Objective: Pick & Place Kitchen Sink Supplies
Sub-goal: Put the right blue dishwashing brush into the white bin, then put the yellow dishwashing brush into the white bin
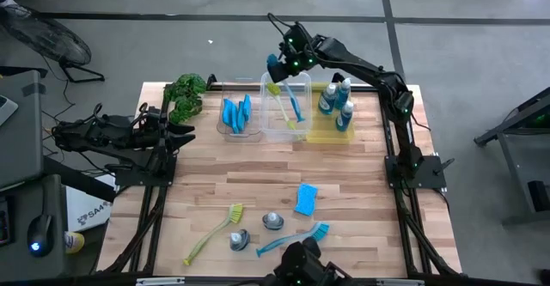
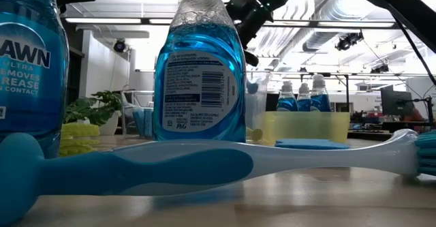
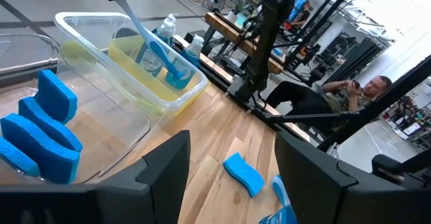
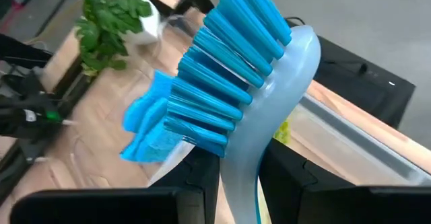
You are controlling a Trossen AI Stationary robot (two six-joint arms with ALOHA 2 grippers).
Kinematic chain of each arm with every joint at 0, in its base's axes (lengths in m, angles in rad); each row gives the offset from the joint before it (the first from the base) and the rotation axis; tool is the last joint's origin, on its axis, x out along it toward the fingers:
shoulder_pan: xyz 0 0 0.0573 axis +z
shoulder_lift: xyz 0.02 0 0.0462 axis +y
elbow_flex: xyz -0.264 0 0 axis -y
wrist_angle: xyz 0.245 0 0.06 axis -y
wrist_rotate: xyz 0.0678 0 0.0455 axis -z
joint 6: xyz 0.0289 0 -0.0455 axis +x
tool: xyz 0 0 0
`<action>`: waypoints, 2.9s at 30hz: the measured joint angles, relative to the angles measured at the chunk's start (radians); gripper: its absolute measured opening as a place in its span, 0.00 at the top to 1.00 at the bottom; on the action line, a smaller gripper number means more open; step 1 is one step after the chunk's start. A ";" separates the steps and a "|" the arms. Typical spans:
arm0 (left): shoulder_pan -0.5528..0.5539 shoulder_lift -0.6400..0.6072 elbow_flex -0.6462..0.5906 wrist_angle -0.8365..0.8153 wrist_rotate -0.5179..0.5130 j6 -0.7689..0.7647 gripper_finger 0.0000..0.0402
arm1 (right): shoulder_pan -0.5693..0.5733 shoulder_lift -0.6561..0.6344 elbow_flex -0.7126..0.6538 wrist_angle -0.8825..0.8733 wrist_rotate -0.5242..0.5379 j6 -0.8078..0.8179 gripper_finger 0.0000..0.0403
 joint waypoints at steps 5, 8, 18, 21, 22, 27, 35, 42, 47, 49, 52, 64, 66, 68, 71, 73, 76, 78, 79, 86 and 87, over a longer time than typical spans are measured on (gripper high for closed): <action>0.000 0.000 0.000 0.000 0.001 0.000 0.47 | 0.003 0.000 0.000 -0.063 -0.034 -0.002 0.80; 0.000 0.000 0.000 0.000 0.001 0.000 0.47 | 0.012 0.000 0.000 -0.111 -0.008 -0.027 0.79; 0.000 0.000 0.000 0.000 0.001 0.000 0.47 | 0.032 0.000 0.000 -0.120 0.001 -0.049 0.79; 0.000 0.000 0.000 0.001 0.001 0.000 0.47 | 0.032 0.000 0.000 -0.122 -0.011 -0.054 0.79; 0.000 0.000 0.000 0.001 0.001 0.000 0.47 | 0.032 0.000 0.000 -0.123 -0.020 -0.056 0.79; 0.000 0.000 0.000 0.001 0.001 -0.001 0.47 | 0.032 0.000 0.000 -0.131 -0.028 -0.066 0.79; 0.000 0.000 0.000 0.001 0.008 -0.002 0.47 | 0.032 0.000 0.000 -0.151 -0.029 -0.073 0.72; 0.000 0.000 0.000 0.001 0.023 -0.003 0.47 | 0.032 0.000 0.000 -0.145 -0.028 -0.072 0.59; 0.000 0.000 0.000 0.001 0.024 -0.003 0.47 | 0.032 -0.003 0.000 -0.142 -0.031 -0.069 0.58; 0.000 0.000 0.000 0.001 0.024 -0.003 0.47 | 0.032 -0.006 0.000 -0.135 -0.040 -0.069 0.58; 0.000 0.000 0.000 0.001 0.024 -0.002 0.47 | 0.029 -0.028 0.002 -0.127 -0.073 -0.069 0.58; 0.000 0.000 0.000 -0.058 0.069 -0.049 0.47 | 0.092 -0.178 0.004 -0.137 -0.065 -0.131 0.58; 0.000 0.001 0.000 -0.080 0.112 -0.057 0.47 | 0.106 -0.201 0.004 -0.153 -0.037 -0.130 0.58; 0.000 0.002 0.000 -0.106 0.149 -0.072 0.47 | 0.124 -0.223 0.004 -0.171 0.002 -0.127 0.58; 0.000 0.002 0.000 -0.125 0.201 -0.079 0.47 | 0.151 -0.254 0.004 -0.215 0.052 -0.116 0.58; 0.000 0.005 0.000 -0.140 0.242 -0.078 0.47 | 0.173 -0.272 0.004 -0.251 0.082 -0.114 0.58; 0.000 0.025 0.000 -0.169 0.291 -0.078 0.47 | 0.211 -0.288 0.004 -0.319 0.161 -0.093 0.58; 0.000 0.053 0.000 -0.186 0.318 -0.084 0.47 | 0.238 -0.290 0.005 -0.366 0.206 -0.078 0.58; 0.000 0.071 0.000 -0.193 0.337 -0.088 0.47 | 0.250 -0.292 0.004 -0.389 0.224 -0.067 0.58; 0.000 0.238 0.000 -0.261 0.483 -0.125 0.47 | 0.341 -0.293 0.004 -0.531 0.356 -0.024 0.58; 0.000 0.267 0.000 -0.267 0.498 -0.128 0.47 | 0.353 -0.293 0.004 -0.545 0.362 -0.024 0.58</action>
